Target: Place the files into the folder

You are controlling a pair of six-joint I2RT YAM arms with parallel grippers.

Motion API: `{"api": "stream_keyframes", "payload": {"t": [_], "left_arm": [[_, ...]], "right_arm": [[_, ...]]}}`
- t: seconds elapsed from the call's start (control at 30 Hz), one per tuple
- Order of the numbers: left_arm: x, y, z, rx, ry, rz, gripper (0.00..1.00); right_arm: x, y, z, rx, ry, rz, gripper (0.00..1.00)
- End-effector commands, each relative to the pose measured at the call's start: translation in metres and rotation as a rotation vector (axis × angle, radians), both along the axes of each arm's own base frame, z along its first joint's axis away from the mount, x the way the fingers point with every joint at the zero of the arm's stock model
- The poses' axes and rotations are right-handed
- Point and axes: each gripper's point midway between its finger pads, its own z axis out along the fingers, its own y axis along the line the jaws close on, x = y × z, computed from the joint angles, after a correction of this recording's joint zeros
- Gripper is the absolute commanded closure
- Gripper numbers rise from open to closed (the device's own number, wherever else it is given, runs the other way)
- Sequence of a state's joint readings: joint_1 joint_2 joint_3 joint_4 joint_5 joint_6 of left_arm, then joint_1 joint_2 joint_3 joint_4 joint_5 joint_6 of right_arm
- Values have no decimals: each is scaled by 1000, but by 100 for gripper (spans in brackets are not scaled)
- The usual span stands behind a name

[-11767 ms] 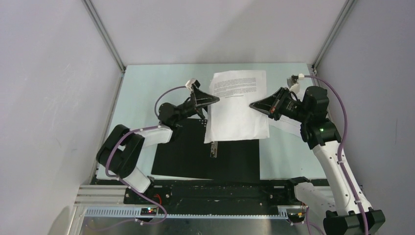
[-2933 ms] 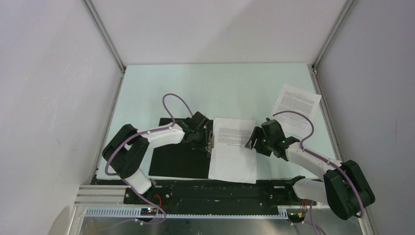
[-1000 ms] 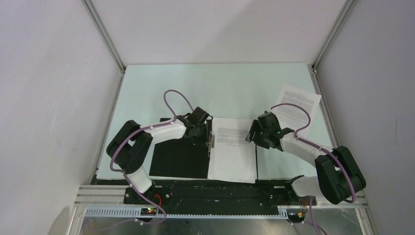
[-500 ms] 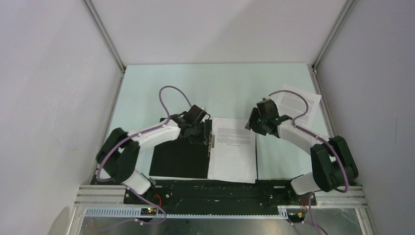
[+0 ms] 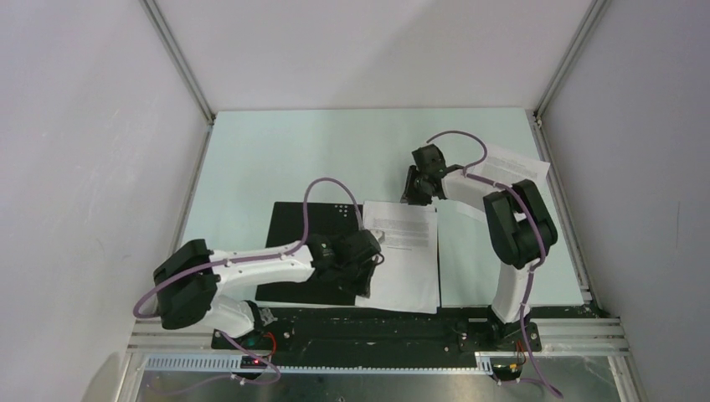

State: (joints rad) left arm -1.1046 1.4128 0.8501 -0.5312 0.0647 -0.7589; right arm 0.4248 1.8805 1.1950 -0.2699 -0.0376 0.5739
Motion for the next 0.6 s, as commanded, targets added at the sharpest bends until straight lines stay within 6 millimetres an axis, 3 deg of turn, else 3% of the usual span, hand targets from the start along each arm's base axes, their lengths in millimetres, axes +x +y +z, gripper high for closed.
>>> {"api": "stream_keyframes", "payload": {"t": [0.0,0.13,0.57], "left_arm": [[-20,-16,-5,-7,33,-18,100],[-35,-27,-17,-3,89,-75,100],[-41,-41,-32,4,139,-122,100]], "right_arm": [[18,15,7,8,-29,41,69],[24,20,0,-1,-18,45,71],[16,33,-18,-46,25,95,73]]}}
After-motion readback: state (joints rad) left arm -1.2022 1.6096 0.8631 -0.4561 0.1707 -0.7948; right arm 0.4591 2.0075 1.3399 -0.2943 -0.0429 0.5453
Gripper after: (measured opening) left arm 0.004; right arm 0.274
